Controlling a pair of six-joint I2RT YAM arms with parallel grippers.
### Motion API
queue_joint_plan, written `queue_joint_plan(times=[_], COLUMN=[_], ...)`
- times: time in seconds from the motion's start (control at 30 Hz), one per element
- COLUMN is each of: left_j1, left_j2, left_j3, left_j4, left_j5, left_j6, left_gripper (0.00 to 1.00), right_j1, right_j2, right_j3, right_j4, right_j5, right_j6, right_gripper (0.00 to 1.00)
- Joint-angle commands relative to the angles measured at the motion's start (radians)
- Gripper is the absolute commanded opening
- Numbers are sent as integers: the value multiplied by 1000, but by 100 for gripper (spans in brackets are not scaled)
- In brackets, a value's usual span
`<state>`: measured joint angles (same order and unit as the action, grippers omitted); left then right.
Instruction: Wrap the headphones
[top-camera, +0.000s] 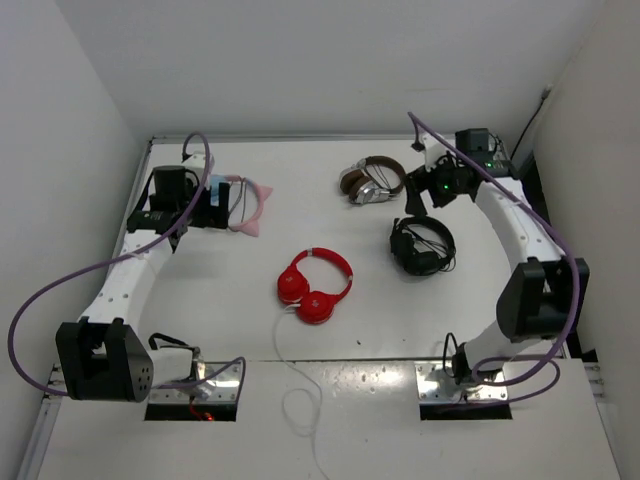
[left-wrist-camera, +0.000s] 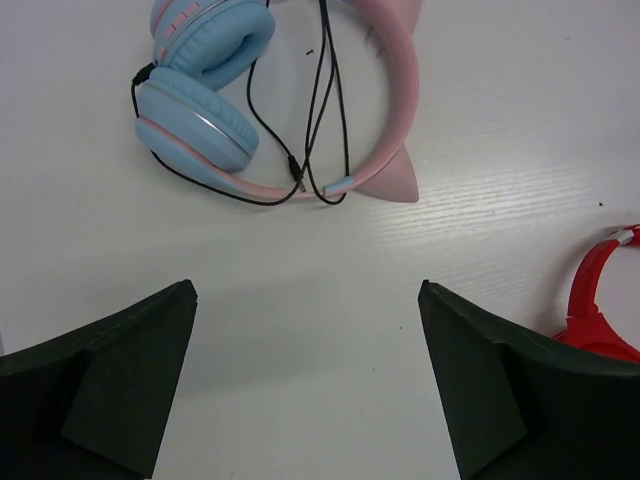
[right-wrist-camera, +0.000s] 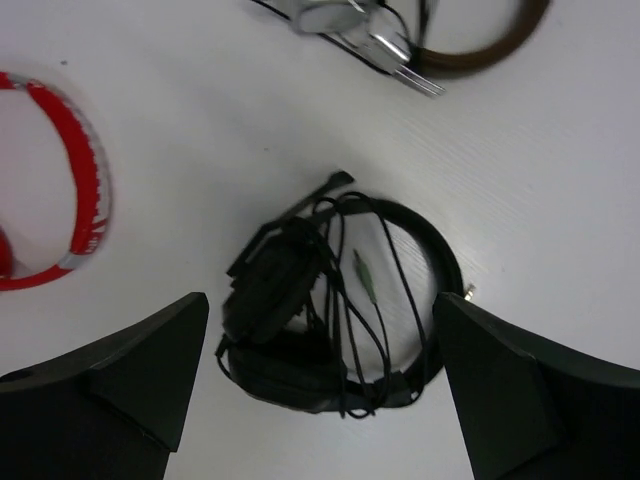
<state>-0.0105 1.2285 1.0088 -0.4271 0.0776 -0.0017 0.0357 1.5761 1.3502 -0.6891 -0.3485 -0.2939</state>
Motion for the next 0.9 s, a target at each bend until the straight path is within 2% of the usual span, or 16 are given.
queue_joint_plan(times=[0.0,0.13,0.23,0.33,0.43,0.53,0.73,0.87], left_j1=[10,20,20,30,30,30,49,67], left_j2=[-12,-32,-32,-32,-32,-32,-32,-32], left_j3=[10,10,20,40,40,40,10,-18], left_j4=[-21,-44,-90,-136,-174,-174,-174,-165], left_j5=[-32,-90,-131,-90,-90,-110,-110,-110], left_j6=[-14,-54,-80,-15,-6,-6,14,14], left_gripper=[99,98,96,100,100,100,100,100], right_j1=[81,272,351,371,382,391,437,464], right_j2=[38,143,235,314,383,416,574,593], right_j3=[81,121,183,271,334,392,572,581], right_j4=[-72,-109,-142,-184,-173,-173,-312,-343], right_j5=[-86,11,48,48,89,80,59,71], right_j6=[-44,-85,-94,-94,-36,-45,-89,-112], right_gripper=[94,90,90,90,91,91,83,81])
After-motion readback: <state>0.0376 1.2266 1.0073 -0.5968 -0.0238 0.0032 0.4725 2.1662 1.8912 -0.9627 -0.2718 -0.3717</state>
